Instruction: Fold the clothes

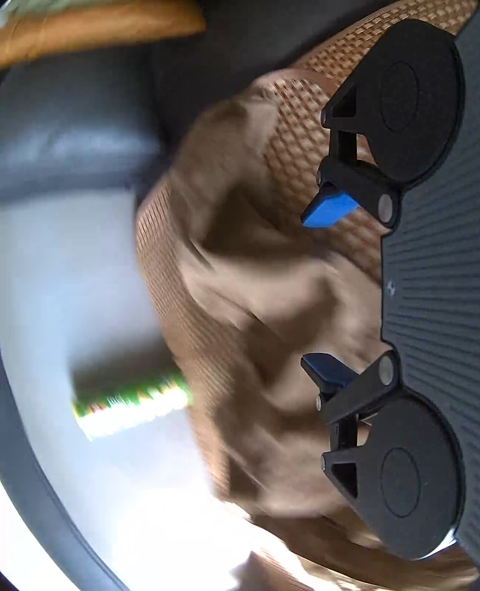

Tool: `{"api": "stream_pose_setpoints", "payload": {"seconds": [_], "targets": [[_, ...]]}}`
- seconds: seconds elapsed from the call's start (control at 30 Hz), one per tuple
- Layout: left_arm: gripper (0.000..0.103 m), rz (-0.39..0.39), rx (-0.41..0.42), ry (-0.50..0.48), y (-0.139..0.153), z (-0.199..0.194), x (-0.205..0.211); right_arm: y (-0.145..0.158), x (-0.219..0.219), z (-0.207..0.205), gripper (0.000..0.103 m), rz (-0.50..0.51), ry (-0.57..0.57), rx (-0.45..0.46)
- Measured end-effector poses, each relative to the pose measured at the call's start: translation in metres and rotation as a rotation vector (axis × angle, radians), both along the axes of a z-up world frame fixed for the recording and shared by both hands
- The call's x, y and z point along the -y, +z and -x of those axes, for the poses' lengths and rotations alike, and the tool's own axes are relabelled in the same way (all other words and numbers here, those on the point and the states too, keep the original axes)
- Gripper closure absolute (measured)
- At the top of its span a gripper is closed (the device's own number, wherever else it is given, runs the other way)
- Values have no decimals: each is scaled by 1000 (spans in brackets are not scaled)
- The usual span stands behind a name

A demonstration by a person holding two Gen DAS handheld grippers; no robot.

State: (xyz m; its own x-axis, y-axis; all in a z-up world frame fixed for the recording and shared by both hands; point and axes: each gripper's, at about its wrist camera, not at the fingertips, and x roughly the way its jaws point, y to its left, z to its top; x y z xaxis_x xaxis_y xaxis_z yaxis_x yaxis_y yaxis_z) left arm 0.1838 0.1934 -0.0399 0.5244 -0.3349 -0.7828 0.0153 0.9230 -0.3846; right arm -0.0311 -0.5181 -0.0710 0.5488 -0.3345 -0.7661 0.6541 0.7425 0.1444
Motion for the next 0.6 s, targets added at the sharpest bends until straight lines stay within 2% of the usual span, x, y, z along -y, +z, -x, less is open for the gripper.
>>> {"api": "stream_pose_setpoints", "payload": {"seconds": [0.1,0.13,0.17,0.2,0.27,0.33,0.4,0.47,0.5,0.53,0.6], "targets": [[32,-5,19,-114,10,13,46,-21,25,-15,24,-58,-67,-38],[32,-8,17,-157,9,15,65,-28,29,-19,34,-74,-55,-53],[32,-6,8,-199,4,22,83,-31,33,-24,95,-98,-7,-51],[32,-4,-1,-240,0,29,100,-25,38,-24,99,-90,0,-19],[32,1,-22,-314,-10,42,133,-8,47,-19,99,-40,-33,65],[33,3,-26,-380,-23,64,155,6,67,-12,99,-17,-120,122],[32,-5,-24,-401,-39,76,170,8,88,-8,99,23,-210,121],[32,-5,-39,-391,-51,82,171,-4,105,-8,98,100,-276,32],[32,-1,-53,-374,-57,84,167,-13,113,-7,93,117,-309,-19],[33,3,-67,-357,-63,86,164,-24,120,-4,75,111,-336,-66],[33,-14,-87,-311,-70,86,149,-41,129,8,47,73,-371,-127]]}}
